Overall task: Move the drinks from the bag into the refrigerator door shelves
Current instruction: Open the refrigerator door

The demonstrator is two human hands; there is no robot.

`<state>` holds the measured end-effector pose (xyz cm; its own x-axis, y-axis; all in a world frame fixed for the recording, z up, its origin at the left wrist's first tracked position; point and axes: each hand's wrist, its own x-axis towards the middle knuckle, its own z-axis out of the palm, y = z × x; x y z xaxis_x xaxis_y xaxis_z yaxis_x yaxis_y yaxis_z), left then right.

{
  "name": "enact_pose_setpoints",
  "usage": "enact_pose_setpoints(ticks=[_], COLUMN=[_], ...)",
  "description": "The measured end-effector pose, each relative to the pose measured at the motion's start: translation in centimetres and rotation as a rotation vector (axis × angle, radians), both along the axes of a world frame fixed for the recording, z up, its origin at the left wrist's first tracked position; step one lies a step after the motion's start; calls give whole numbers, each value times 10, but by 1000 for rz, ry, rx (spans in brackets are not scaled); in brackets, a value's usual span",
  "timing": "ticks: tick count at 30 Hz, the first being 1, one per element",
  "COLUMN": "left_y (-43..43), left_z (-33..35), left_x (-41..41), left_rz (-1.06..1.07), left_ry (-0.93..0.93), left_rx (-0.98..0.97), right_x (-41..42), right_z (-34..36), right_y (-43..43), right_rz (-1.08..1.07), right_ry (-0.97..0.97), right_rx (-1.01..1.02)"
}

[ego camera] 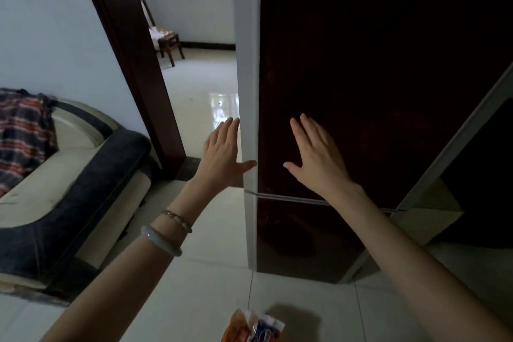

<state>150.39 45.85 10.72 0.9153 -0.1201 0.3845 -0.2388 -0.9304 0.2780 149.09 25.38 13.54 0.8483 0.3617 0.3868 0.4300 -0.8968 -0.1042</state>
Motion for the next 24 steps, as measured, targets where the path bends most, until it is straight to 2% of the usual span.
enact_pose_setpoints(ticks=[3, 10, 15, 20, 24], left_y=[-1, 2, 8, 7, 2], left_z=[16, 54, 53, 55, 58], left_x=[34, 91, 118, 125, 128], left_rz=[-2, -14, 15, -118, -107], left_ry=[-16, -23, 115, 314, 359], left_rx=[-10, -209, -421, -507, -554], right_x=[23, 68, 89, 99, 102], right_z=[25, 66, 64, 55, 56], right_y=[0, 6, 8, 4, -2], right_rz=[1, -34, -18, -35, -34], right_ry=[-82, -148, -46, 0, 28], right_rx=[-21, -58, -154, -217, -249])
